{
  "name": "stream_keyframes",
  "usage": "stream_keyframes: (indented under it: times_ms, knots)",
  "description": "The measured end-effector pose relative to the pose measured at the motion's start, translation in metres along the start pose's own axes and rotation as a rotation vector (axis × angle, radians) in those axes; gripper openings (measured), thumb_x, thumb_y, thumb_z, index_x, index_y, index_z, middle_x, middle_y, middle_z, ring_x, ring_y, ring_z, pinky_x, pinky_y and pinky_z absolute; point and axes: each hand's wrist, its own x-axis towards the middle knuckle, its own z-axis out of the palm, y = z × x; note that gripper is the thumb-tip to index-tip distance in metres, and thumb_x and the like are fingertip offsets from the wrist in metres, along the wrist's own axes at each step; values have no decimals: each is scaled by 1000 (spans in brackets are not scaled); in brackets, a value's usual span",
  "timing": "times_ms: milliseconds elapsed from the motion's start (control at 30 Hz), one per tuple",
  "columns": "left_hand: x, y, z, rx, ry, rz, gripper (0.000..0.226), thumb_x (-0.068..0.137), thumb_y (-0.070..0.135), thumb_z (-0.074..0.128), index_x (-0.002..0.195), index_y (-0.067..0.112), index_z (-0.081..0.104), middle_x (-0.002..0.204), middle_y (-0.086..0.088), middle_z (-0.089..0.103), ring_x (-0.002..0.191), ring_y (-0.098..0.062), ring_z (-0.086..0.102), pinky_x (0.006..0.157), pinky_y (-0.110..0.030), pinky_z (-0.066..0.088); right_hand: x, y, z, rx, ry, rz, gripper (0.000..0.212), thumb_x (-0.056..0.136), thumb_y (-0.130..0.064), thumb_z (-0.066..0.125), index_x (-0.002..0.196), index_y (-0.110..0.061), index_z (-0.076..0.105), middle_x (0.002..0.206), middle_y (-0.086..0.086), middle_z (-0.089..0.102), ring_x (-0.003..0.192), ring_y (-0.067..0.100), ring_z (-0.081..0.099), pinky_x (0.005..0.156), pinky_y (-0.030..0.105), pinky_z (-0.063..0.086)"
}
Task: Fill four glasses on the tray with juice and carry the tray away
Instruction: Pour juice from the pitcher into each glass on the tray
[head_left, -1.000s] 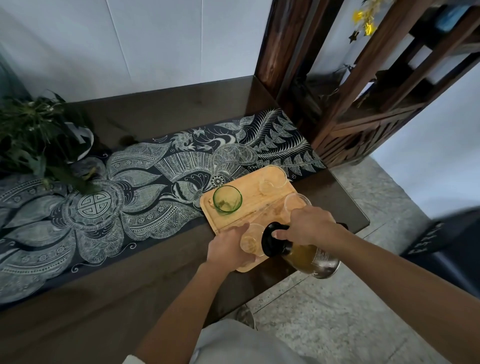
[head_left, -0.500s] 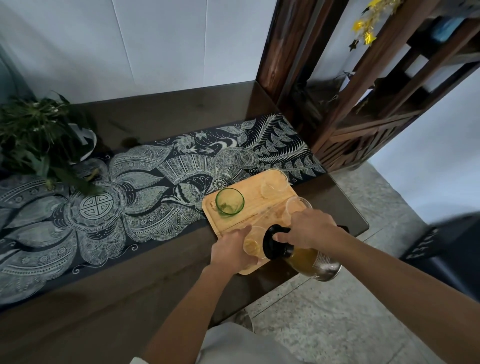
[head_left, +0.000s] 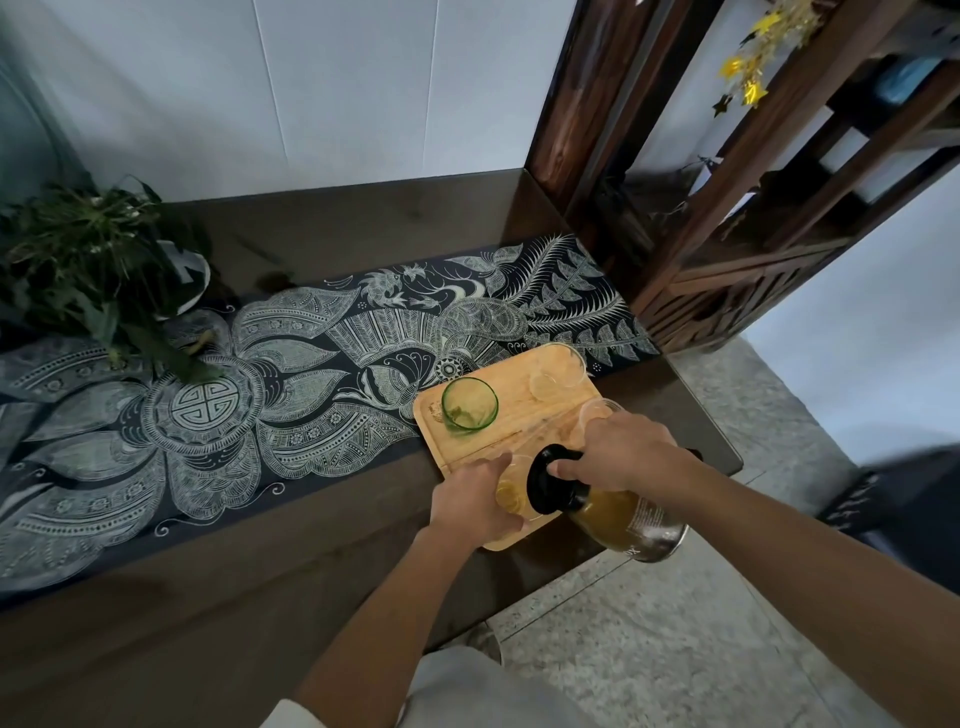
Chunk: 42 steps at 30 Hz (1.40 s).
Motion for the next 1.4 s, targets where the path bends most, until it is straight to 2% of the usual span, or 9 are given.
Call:
stream_keyframes:
  times_ms: [100,300,567,767,1033,1200,1333,1400]
  knots:
    - [0,0,1,-2,-3,6,96,74,43,81,156,33,31,143,2,56,132,-25,52,98,-43,51,0,1,-2,-17,-5,0,55,85,-76,51,98,-22,53,120,5,59,112,26,55,88,38,48]
    - [1,-1,1,-4,1,17,95,75,44,81,156,32,32,141,1,57,131,-26,52,96,-43,52,-6,1,-6,-17,13,6,62,87,-74,51,113,-18,59,123,6,58,115,27,54,84,38,45]
    - [0,-1,3,7,-5,11,98,76,49,81,157,32,29,141,1,56,132,-27,51,97,-44,51,-9,0,-8,-20,1,29,64,86,-75,50,114,-18,59,123,5,57,112,27,55,79,37,44]
    - [1,-2,4,5,-5,3,97,76,49,80,157,33,29,141,0,56,131,-28,51,96,-45,51,-11,-2,-12,-18,7,24,65,87,-75,50,118,-19,59,127,5,56,116,28,54,85,38,45]
    - [1,-2,4,-2,2,7,97,75,50,81,156,34,29,141,0,56,129,-28,54,96,-45,51,-10,-6,-16,-27,-3,42,69,86,-75,51,121,-17,57,126,7,58,115,28,55,79,36,41]
    - [1,-3,4,2,-4,10,98,75,50,81,156,34,29,141,0,56,130,-29,53,97,-46,52,-8,-7,-17,-32,-4,47,66,84,-76,52,115,-17,56,119,6,60,109,27,57,74,35,43]
    - [2,-3,4,4,5,12,97,75,50,81,155,33,31,139,0,58,128,-29,54,96,-46,53,-7,-7,-16,-45,-6,48,59,84,-76,52,101,-20,53,116,6,60,103,26,57,74,35,45]
    - [2,-3,5,3,6,13,97,75,49,82,155,32,31,138,-1,58,128,-29,54,95,-46,53,-9,-7,-18,-43,-11,47,62,85,-76,52,107,-18,56,117,6,59,105,27,57,74,36,44]
